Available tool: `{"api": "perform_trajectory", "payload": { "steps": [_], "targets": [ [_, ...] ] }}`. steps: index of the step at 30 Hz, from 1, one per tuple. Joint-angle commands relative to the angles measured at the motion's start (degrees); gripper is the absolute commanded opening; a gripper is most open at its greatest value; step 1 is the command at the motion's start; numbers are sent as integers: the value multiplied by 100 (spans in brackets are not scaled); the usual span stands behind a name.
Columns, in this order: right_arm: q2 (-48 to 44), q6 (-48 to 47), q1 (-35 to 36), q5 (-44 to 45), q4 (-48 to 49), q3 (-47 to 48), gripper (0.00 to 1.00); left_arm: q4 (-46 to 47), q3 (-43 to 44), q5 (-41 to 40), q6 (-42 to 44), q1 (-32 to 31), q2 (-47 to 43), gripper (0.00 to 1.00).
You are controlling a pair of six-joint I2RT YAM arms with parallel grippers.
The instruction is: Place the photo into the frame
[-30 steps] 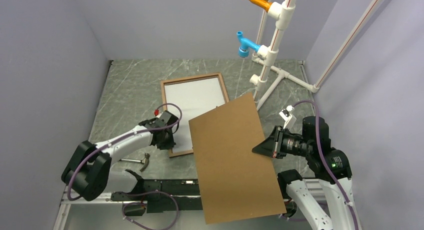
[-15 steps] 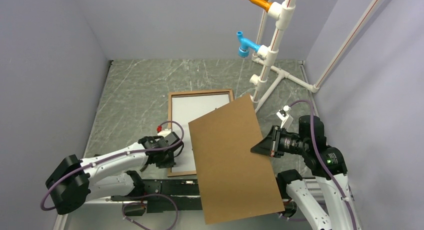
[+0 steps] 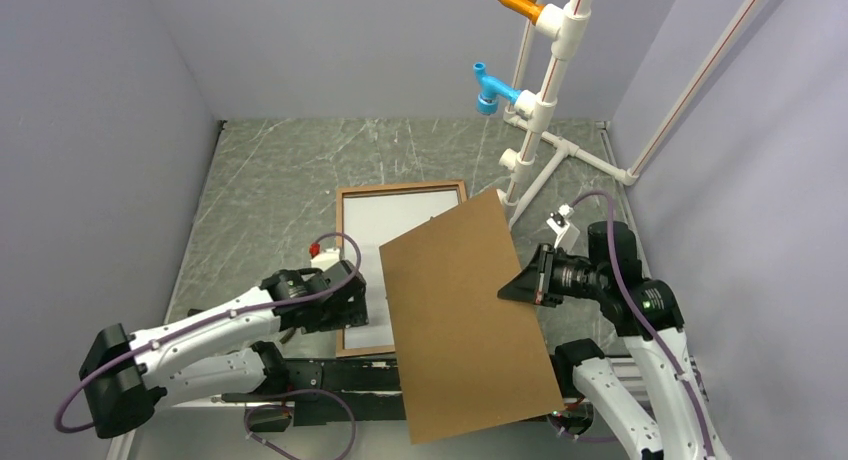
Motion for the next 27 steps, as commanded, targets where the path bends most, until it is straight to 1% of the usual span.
{"api": "perform_trajectory", "payload": {
  "steps": [1, 5, 9, 15, 20, 27],
  "targets": [
    [385, 153, 4, 14, 664, 412, 0, -99, 680, -195, 163, -30, -346, 92],
    [830, 293, 16, 168, 911, 689, 0, 52, 986, -116, 334, -30, -469, 93],
    [1162, 272, 25, 626, 862, 1054, 0, 202, 1178, -109, 394, -26, -526, 94],
    [1563, 296, 207, 1084, 919, 1405, 0, 771, 1554, 238, 714, 130, -309, 96],
    [1968, 404, 709, 1325, 1074, 1543, 0, 1337, 1848, 806, 951, 380, 69, 96],
    [2278, 689, 1647, 1923, 1415, 1592, 0, 1623, 2217, 1211, 1134, 629, 560, 95]
  ]
}}
